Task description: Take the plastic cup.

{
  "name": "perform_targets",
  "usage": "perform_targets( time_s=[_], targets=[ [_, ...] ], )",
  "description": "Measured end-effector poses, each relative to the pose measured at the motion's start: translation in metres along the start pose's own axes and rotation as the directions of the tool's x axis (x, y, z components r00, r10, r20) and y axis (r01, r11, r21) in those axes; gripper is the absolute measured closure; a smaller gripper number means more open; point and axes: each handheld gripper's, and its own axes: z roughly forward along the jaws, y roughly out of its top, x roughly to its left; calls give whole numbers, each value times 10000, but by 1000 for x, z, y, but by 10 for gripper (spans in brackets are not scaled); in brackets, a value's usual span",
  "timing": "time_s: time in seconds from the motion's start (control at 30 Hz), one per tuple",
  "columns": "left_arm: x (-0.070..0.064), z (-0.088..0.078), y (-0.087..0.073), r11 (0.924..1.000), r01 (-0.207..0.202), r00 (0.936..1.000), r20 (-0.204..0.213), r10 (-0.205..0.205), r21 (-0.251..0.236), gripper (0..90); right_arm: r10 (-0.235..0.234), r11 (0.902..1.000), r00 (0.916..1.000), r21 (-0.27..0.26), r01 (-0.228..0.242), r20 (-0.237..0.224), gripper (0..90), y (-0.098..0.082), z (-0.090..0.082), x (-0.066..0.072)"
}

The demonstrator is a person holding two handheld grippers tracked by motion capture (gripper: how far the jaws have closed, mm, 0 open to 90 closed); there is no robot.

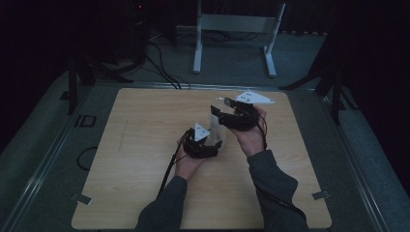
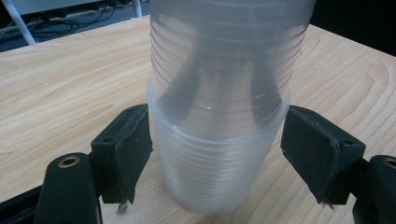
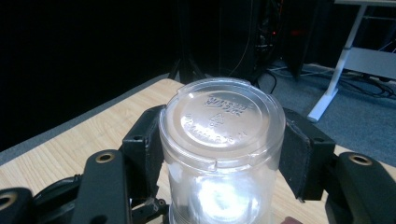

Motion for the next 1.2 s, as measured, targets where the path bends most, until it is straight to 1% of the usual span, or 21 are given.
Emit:
perform_targets(
  time_s=[0.37,0.6,0.87,0.93,1.13,1.17,1.2],
  targets=[
    [1,-1,-1,10000,18,10000,-10,-18,0,245,125,9995,9999,-274,-124,29,386,10,-10,-5],
    [1,-3,-2,10000,7,10000,-6,-6,15,245,114,9988,9999,-470,-113,22,386,14,-17,-6],
    [2,-6,-2,10000,-14,10000,-47,14,-39,249,222,9979,9997,-616,-216,79,386,16,-25,-11],
    [2,-6,-2,10000,43,10000,-45,-43,-53,249,284,9975,9995,-655,-277,97,386,16,-27,-12],
    [3,-9,-3,9998,162,9998,-66,-163,-97,247,287,9972,9993,-700,-270,229,386,15,-33,-17],
    [4,-10,-4,9998,171,9998,-110,-172,-95,242,314,9971,9992,-706,-296,243,387,15,-34,-18],
    [4,-10,-3,9998,187,9995,-253,-189,-79,221,320,9971,9991,-699,-301,270,386,15,-35,-19]
  ],
)
